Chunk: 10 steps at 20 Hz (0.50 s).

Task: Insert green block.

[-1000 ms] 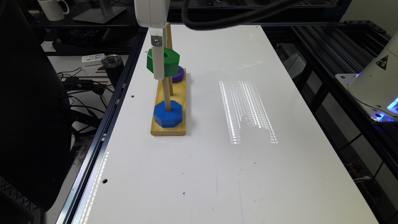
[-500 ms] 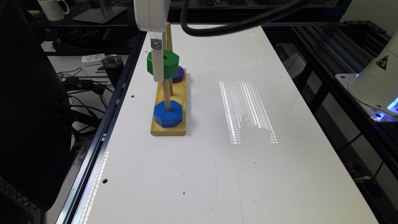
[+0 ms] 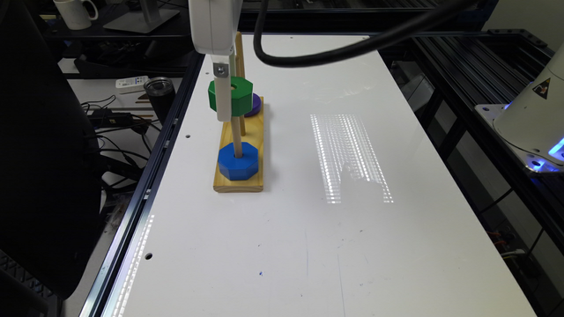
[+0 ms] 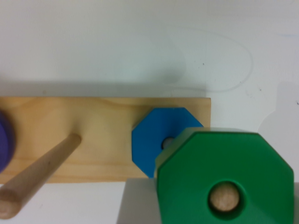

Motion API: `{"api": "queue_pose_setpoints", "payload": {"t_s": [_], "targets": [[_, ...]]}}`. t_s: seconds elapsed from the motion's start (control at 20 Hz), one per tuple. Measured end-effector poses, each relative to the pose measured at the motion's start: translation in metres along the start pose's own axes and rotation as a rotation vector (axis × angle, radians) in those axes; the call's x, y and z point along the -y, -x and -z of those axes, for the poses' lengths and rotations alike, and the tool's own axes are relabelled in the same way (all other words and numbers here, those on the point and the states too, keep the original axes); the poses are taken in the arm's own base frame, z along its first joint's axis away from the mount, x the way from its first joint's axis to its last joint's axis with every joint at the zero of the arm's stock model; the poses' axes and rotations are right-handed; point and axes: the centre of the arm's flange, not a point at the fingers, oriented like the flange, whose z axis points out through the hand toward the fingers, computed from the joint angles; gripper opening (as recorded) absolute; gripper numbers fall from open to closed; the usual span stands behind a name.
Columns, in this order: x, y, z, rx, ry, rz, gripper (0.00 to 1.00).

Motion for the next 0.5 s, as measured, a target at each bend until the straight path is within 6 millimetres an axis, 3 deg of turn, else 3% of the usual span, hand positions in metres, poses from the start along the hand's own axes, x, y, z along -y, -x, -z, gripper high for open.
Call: {"api": "queue_pose_setpoints", "payload": {"t_s": [0.5], "targets": [[-0.0002,-0.0005,-0.0056,0.002,0.002,0.001,0.00]]}}
